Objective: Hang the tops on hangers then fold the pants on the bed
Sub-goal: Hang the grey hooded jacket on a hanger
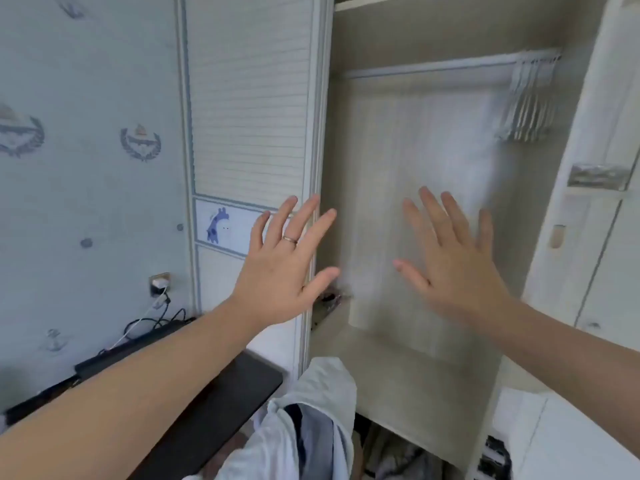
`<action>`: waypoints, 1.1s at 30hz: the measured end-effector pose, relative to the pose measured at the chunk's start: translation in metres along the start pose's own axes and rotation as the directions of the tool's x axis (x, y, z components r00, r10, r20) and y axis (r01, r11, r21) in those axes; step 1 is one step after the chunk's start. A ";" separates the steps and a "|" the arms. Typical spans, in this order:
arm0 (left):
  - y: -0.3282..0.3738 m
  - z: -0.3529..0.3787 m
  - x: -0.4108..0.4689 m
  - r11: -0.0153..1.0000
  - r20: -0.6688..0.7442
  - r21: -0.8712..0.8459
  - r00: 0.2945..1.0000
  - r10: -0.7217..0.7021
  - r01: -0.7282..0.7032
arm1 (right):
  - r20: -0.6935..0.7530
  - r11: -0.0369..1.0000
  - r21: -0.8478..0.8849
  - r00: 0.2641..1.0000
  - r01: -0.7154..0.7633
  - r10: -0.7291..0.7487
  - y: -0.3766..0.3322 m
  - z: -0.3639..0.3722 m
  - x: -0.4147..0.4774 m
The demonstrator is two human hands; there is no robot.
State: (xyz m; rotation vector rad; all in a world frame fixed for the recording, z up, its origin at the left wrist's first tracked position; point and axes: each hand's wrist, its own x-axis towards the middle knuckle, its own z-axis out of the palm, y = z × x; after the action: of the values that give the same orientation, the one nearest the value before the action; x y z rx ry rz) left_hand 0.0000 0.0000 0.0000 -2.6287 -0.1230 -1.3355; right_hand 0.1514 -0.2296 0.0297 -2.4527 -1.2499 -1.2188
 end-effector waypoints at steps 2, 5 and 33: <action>-0.016 -0.001 -0.030 0.998 0.028 0.042 0.998 -0.051 0.050 | 0.037 0.996 0.057 0.997 0.063 -0.065 -0.034 0.016 0.002; -0.045 -0.003 -0.090 0.986 0.082 0.048 0.984 -0.161 0.157 | 0.062 0.975 0.146 0.982 0.166 -0.176 -0.091 0.050 -0.006; 0.136 -0.113 -0.470 -0.274 -0.165 0.437 -0.223 -0.961 0.857 | -0.218 -0.100 0.902 0.243 0.421 -0.945 -0.428 0.138 -0.176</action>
State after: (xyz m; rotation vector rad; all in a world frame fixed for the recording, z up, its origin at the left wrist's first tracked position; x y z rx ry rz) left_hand -0.3452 -0.1502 -0.3322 -1.7948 -2.7602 -0.7388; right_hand -0.1350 -0.0008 -0.2851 -1.0198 -2.7168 0.3985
